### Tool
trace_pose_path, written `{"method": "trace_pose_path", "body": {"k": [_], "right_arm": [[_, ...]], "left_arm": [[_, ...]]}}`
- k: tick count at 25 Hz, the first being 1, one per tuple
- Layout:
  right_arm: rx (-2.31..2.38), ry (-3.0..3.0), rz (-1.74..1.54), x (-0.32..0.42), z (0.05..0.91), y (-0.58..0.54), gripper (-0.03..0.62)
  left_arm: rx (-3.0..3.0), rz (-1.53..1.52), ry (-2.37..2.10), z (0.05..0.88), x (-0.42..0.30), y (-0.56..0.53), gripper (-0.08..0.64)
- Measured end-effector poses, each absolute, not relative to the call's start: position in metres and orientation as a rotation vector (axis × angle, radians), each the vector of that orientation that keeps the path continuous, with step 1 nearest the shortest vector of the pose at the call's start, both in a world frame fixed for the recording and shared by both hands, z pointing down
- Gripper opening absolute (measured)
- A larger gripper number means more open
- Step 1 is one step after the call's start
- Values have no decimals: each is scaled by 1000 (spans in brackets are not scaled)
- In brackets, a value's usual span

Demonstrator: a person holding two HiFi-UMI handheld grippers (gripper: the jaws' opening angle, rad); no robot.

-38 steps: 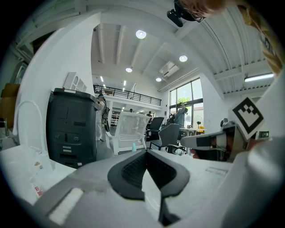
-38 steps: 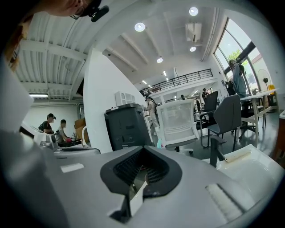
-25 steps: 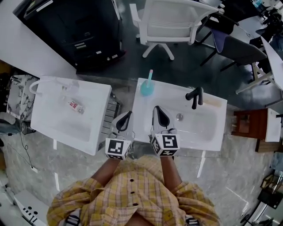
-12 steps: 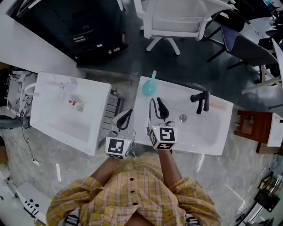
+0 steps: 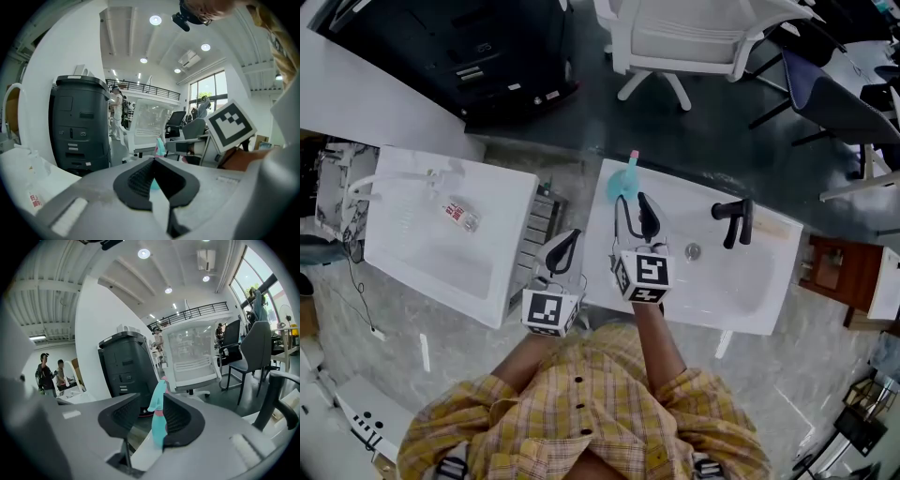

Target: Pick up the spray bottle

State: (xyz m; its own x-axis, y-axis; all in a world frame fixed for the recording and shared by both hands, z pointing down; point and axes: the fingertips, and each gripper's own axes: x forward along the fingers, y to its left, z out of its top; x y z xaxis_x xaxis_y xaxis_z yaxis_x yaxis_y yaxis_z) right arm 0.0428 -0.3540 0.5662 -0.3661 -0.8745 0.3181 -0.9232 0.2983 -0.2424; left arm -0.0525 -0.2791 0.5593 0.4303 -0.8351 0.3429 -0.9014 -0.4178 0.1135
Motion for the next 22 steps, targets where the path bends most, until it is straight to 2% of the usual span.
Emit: {"method": "trace_pose_path", "body": {"k": [15,22], "right_arm": [[1704,-2322,565,34,586,-392,144],[1703,-2269,504,33,590,-396,114]], "left_arm": [[2379,371,-1491,572,-53,-290,-2],[2385,401,-1494,577,-56,-291,-2]]}}
